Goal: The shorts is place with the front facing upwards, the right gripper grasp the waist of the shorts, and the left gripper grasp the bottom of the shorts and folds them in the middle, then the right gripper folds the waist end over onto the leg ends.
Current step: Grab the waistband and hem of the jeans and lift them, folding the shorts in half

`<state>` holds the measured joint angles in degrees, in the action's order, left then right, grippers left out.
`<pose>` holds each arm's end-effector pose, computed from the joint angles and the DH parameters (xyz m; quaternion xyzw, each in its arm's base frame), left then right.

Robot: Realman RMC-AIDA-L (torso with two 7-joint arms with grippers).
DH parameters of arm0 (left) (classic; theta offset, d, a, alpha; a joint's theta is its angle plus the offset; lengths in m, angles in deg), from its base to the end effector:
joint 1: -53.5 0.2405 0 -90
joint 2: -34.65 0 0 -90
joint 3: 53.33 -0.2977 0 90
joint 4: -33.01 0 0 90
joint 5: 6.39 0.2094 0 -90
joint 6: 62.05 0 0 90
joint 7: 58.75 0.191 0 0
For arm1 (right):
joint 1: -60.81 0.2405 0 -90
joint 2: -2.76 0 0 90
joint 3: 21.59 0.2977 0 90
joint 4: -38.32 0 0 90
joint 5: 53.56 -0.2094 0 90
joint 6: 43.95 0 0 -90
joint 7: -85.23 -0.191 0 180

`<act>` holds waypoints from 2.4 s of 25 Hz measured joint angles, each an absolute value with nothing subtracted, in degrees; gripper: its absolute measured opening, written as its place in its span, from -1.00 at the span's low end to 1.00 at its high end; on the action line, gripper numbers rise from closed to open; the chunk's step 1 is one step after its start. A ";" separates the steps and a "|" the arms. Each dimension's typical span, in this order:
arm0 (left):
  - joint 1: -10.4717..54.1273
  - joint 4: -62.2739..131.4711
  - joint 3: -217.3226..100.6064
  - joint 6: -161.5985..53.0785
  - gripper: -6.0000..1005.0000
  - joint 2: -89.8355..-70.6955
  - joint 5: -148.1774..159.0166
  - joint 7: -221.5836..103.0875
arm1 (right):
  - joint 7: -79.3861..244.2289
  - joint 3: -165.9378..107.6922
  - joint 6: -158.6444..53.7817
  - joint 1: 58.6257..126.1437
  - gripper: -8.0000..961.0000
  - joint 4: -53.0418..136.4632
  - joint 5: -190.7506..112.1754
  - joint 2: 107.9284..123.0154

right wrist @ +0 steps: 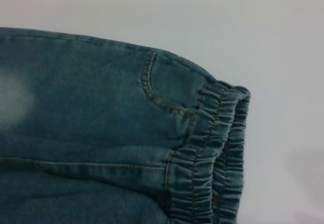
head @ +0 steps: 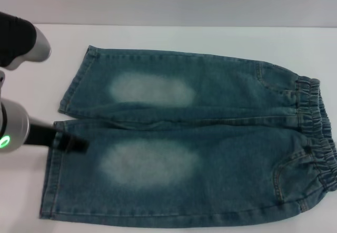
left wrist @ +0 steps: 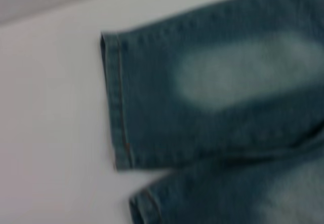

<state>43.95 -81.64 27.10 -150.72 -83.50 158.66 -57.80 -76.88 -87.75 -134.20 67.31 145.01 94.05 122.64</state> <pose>-0.2405 0.3034 -0.0196 -0.8191 -0.4208 0.1446 0.3621 0.3107 0.3036 0.0502 -0.7631 0.5386 -0.0475 0.3540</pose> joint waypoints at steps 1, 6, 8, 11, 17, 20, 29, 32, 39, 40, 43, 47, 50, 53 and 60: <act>43.39 -81.64 27.01 -152.83 0.68 -83.47 158.68 -59.15 | -76.78 -87.76 -133.92 67.35 0.72 144.49 94.05 122.63; 42.56 -80.66 26.50 -159.84 0.68 -83.47 158.73 -63.79 | -75.93 -88.08 -132.22 67.41 0.72 142.28 93.95 122.53; 42.76 -79.71 26.30 -161.07 0.68 -83.43 158.92 -65.23 | -75.40 -88.17 -131.49 67.43 0.72 141.40 93.94 122.46; 42.82 -77.18 25.67 -161.87 0.68 -83.47 159.10 -67.32 | -74.75 -88.28 -130.47 67.72 0.72 139.94 93.92 122.30; 40.95 -70.76 21.90 -161.88 0.68 -83.57 159.11 -71.00 | -73.82 -88.28 -129.71 68.28 0.72 139.11 93.91 122.13; 39.67 -68.37 21.10 -161.64 0.68 -83.60 159.13 -71.96 | -73.55 -88.27 -129.56 68.44 0.72 139.06 93.91 122.12; 38.59 -66.21 20.73 -160.98 0.68 -83.56 159.03 -72.10 | -72.97 -88.39 -129.78 68.20 0.72 139.14 93.91 122.12; 38.53 -65.48 20.64 -160.83 0.68 -83.56 159.03 -72.10 | -72.94 -88.40 -129.89 68.11 0.72 139.40 93.92 122.15; 38.36 -63.40 20.40 -159.68 0.61 -83.65 158.73 -72.12 | -72.83 -88.47 -130.04 68.00 0.72 139.56 93.84 122.19; 38.36 -63.40 20.40 -159.68 0.60 -83.65 158.73 -72.12 | -72.82 -88.48 -130.04 68.00 0.72 139.56 93.70 122.19; 38.10 -63.03 20.46 -159.51 0.55 -83.65 158.69 -72.13 | -72.51 -88.47 -130.14 67.95 0.72 139.64 93.32 122.16; 37.32 -62.18 22.45 -159.09 0.49 -83.43 158.06 -71.49 | -72.10 -88.29 -130.36 67.92 0.72 139.84 93.22 122.16; 36.83 -61.57 22.68 -159.09 0.45 -83.44 158.03 -71.43 | -72.00 -88.07 -130.66 67.93 0.72 139.84 92.95 122.15; 36.51 -61.51 22.70 -159.20 0.31 -83.51 158.02 -71.42 | -71.66 -87.94 -130.75 67.92 0.72 139.84 92.52 122.11; 35.97 -62.74 22.70 -159.84 -0.01 -83.54 157.56 -71.36 | -71.55 -87.78 -130.79 67.90 0.72 139.83 92.42 122.11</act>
